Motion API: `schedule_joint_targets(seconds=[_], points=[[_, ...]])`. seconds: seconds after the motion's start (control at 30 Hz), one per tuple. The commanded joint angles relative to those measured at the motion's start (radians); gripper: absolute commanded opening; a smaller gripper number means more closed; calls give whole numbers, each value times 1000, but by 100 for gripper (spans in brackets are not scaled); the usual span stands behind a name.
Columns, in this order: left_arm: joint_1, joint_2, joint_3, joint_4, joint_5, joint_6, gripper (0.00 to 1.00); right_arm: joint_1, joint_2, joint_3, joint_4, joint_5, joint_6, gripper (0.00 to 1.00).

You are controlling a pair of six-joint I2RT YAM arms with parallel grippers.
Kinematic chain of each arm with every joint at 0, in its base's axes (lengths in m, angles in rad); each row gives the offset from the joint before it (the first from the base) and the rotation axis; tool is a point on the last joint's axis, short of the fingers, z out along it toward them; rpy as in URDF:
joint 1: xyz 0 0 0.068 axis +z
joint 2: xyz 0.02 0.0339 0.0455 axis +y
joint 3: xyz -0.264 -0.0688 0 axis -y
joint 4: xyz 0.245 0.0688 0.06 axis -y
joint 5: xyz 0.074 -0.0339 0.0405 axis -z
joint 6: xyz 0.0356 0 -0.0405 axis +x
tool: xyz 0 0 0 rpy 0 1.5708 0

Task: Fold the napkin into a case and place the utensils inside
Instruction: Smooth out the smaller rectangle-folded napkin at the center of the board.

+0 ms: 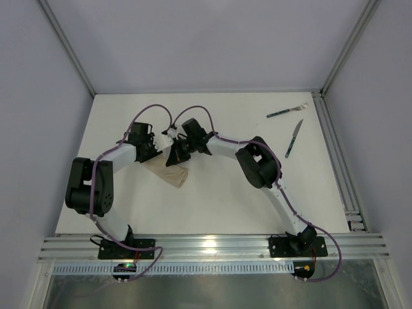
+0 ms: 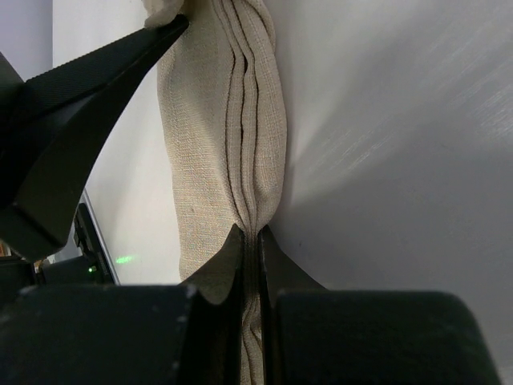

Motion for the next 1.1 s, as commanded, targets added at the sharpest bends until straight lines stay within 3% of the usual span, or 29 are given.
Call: schedule_joint_targets(seconds=[0.0, 0.1, 0.2, 0.27, 0.37, 0.43, 0.67, 0.73, 0.9, 0.93, 1.07], points=[[-6, 19, 40, 73, -19, 17, 49, 4, -38, -22, -23, 3, -11, 4], [-4, 35, 54, 60, -21, 17, 44, 2, -38, -25, -14, 0, -9, 4], [-4, 37, 44, 82, -16, 9, 22, 2, -38, -27, -7, -6, -6, 4], [-6, 31, 36, 96, -15, -9, 13, 4, -37, -29, -4, -6, -6, 4], [-4, 28, 24, 134, -39, -35, 9, 4, -40, -33, -1, -11, -6, 4], [-4, 31, 7, 169, -70, -57, 0, 4, -41, -41, 2, -11, -6, 4], [-15, 92, -53, 295, -156, -89, 1, 2, -52, -59, 16, 4, 4, 4], [-21, 109, -62, 304, -172, -88, 11, 2, -52, -59, 19, 6, 4, 4], [-27, 60, -64, 275, -148, -152, 24, 4, -54, -62, 25, 3, 9, 4], [-27, 43, -58, 221, -124, -161, 31, 4, -51, -64, 29, 3, 10, 4], [-26, -65, -13, 47, 33, -201, 41, 4, -52, -70, 37, -2, 15, 4]])
